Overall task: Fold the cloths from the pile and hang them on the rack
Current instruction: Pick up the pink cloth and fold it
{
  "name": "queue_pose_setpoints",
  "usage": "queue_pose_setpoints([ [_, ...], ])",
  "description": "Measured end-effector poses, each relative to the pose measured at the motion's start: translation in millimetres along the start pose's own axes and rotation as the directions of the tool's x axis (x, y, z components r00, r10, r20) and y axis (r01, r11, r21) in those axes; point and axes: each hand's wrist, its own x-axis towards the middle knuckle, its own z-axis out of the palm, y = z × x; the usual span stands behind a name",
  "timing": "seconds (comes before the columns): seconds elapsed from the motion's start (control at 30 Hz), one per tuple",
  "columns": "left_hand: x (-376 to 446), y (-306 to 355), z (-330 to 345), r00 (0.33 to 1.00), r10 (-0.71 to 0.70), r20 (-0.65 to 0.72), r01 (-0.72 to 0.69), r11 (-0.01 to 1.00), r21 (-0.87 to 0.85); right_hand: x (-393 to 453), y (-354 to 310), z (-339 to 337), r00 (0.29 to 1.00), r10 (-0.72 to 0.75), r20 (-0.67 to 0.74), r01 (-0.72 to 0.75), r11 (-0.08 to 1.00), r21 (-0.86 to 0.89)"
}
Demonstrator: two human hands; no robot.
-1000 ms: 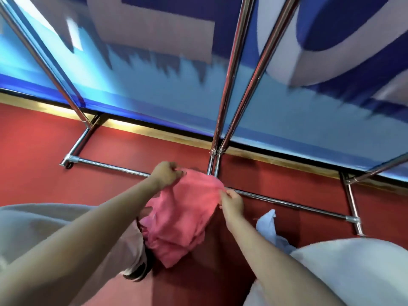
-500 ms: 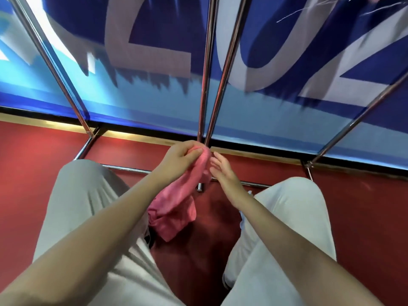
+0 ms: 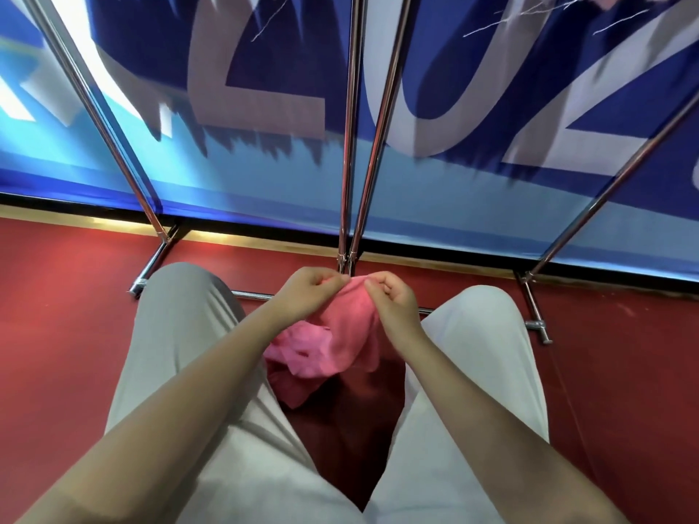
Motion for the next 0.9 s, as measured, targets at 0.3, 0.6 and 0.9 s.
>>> queue_pose_setpoints([
  [0.3, 8.0, -12.3, 4.2, 0.974, 0.124, -0.189, -0.119, 0.992, 0.037, 1.5, 5.8, -11.4, 0.998, -0.038, 0.041, 0.043, 0.992, -0.119],
  [0.6, 19.3, -8.3, -5.2, 0.861, 0.013, -0.508, -0.117, 0.978, -0.174, 5.4, 40.6, -13.8, 0.980, -0.015, 0.198, 0.081, 0.941, -0.329],
  [0.9, 23.5, -16.1, -34.0, 0.731, -0.179, -0.659, -0.137, 0.907, -0.399, 4.8, 81.3, -44.6, 0.944, 0.179, 0.278, 0.064, 0.727, -0.684],
])
